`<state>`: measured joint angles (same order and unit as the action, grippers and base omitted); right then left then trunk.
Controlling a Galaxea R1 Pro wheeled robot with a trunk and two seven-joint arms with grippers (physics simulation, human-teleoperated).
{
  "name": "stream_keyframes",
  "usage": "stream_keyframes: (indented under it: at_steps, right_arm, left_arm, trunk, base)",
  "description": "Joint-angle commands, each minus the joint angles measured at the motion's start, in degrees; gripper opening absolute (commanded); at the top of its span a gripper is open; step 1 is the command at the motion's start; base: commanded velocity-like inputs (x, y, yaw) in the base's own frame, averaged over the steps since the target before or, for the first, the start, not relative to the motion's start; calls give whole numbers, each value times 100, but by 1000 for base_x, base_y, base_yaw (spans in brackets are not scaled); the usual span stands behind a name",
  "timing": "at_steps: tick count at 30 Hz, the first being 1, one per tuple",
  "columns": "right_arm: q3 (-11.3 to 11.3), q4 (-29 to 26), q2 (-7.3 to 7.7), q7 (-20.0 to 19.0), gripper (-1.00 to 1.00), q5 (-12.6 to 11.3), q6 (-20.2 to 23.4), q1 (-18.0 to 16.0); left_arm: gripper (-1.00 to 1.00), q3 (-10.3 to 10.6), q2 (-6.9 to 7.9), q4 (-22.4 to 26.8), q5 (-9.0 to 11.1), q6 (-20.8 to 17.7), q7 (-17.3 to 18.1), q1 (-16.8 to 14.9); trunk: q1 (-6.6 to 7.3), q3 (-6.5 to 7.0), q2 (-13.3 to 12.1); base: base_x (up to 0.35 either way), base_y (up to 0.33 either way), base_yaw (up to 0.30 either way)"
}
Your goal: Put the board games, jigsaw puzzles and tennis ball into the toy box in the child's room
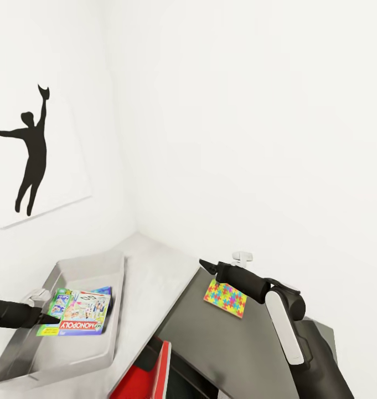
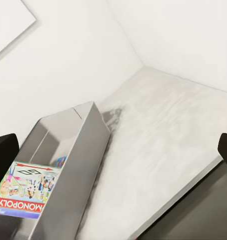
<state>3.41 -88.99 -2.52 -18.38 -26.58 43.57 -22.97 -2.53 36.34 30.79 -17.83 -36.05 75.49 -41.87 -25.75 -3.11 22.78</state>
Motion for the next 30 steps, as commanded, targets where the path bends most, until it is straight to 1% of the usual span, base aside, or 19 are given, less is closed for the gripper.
stream_keyframes:
  at_steps: [1, 30]
  right_arm:
    - [-7, -4, -3, -17, 100, 4, 29, -6]
    - [-7, -4, -3, -17, 100, 7, 29, -6]
  left_arm:
    - [-100, -28, -4, 3, -54, -61, 43, -6]
    - [-100, -20, -11, -82, -63, -69, 14, -6]
  trunk:
    - [-4, -23, 14]
    - [-4, -294, 14]
  base:
    - [0, 0, 0]
    - [0, 0, 0]
